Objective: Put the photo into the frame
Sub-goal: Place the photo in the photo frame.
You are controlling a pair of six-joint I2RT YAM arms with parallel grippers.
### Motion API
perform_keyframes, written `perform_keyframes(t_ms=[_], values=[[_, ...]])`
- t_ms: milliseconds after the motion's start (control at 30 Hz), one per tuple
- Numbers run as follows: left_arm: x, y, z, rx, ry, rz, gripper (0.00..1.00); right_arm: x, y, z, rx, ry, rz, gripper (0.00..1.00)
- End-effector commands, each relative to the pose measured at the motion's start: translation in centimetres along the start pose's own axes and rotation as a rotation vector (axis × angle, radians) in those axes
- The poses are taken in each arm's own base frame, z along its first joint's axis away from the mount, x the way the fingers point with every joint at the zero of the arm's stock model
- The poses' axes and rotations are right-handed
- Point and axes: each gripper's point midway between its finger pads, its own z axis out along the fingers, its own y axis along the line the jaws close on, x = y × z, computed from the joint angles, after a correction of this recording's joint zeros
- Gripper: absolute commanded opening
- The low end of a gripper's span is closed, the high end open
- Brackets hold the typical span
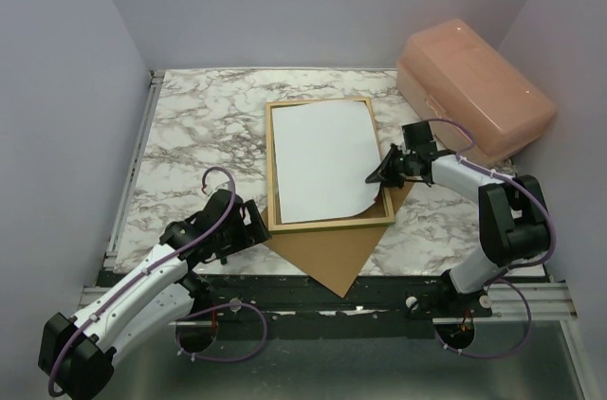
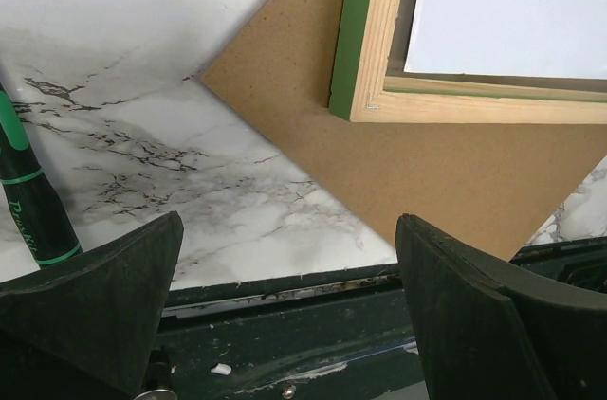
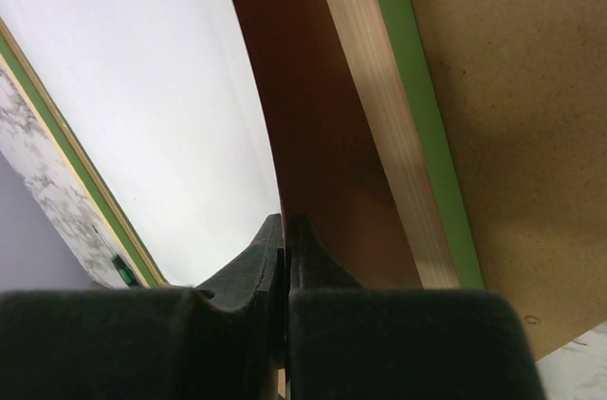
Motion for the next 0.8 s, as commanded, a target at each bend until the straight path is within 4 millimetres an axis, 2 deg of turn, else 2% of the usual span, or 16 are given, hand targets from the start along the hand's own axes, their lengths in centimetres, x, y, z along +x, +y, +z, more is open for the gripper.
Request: perform_keyframes(t_ms=[0,267,567,633,767], values=[[0.1,-0.3,0.1,0.014,0.010,0.017,0.96,0.1,0.1,0.0,-0.033,-0.008,0.022,0.01],[0.4,0.0,0.1,0.017,0.007,0.006,0.96,1.3,-0.1,1.2,-0.070,0.056,0.024,0.02],[0.5,0.2,-0.1,0.018,0.007,0.008,0.96,1.6,0.4,1.8,-0.102,0.097,-0.011,0.06],[0.5,0.2,0.0,0.013,0.009,0.006,0.96,1.8,0.2,1.9,-0.098,0.116,-0.026,0.15],[0.7,0.4,0.2,0.009,0.013,0.004,0.97,1.7,-0.1,1.8,-0.070,0.125,-0.064,0.40]])
